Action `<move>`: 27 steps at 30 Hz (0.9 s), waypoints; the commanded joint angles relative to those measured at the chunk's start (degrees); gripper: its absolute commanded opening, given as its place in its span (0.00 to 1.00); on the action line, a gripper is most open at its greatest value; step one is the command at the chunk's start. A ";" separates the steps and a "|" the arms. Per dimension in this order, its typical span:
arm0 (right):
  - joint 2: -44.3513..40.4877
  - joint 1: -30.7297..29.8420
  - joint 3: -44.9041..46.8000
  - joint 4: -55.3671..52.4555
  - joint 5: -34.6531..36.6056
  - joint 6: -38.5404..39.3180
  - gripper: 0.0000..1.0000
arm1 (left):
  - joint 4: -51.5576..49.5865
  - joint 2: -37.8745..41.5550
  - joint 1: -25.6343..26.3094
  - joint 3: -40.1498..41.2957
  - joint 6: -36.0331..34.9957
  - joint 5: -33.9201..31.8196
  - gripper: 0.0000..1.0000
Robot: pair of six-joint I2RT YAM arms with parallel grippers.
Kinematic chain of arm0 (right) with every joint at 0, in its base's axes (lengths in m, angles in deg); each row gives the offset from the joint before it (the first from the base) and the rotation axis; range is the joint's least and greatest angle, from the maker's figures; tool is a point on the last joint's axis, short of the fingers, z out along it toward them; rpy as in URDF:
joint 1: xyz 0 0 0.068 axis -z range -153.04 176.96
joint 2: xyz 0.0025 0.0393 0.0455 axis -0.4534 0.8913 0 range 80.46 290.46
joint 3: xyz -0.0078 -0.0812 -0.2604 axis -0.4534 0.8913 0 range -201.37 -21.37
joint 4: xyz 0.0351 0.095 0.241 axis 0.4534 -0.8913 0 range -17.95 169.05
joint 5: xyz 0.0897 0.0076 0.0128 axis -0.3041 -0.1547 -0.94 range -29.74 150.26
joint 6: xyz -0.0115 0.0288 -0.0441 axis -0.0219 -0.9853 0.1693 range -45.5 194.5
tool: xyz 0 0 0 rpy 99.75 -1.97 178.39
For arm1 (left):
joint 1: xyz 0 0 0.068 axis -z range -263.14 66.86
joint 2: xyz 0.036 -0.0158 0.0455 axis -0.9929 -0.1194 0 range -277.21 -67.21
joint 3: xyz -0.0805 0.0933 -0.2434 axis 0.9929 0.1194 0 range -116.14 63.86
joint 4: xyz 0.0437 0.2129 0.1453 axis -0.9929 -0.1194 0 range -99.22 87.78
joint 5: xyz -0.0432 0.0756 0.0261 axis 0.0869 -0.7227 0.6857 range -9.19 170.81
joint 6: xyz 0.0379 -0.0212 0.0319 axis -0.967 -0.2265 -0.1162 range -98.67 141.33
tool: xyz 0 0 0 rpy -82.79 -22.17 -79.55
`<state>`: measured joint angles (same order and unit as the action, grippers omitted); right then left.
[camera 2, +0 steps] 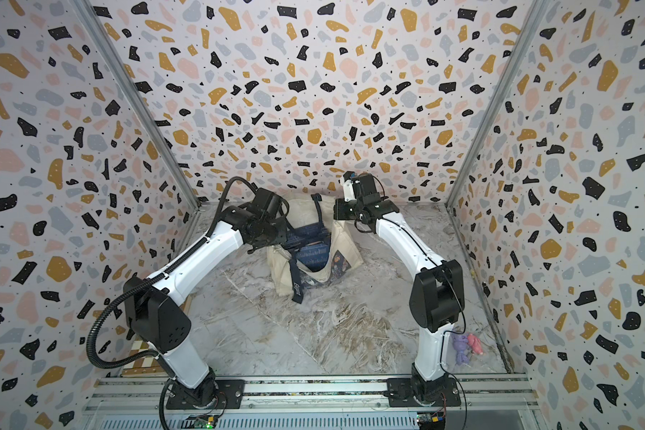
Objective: Take out the books from the canvas bag
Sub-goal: Adjust the canvas bag at the center of the board.
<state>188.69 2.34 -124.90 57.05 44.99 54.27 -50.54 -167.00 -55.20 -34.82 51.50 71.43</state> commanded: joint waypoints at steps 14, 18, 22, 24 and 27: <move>-33.62 -4.26 61.45 44.87 6.66 -9.62 0.00 | 53.11 14.17 9.42 52.35 3.78 -7.90 0.00; -36.96 -5.61 71.46 47.39 10.17 -13.62 0.00 | 58.70 17.01 11.65 62.18 6.49 -7.87 0.00; -35.65 -7.94 76.33 48.53 13.26 -16.12 0.00 | 62.07 21.48 12.55 69.04 8.11 -7.76 0.00; -33.14 -7.60 76.89 49.72 13.69 -18.39 0.00 | 62.32 22.03 12.57 69.95 7.59 -7.62 0.00; -28.37 -7.38 74.44 51.38 13.06 -19.42 0.00 | 62.76 20.89 12.57 68.72 5.59 -7.35 0.00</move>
<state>156.80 -5.44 -48.79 107.14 55.51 38.25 13.04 -144.90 -42.83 33.75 57.14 62.97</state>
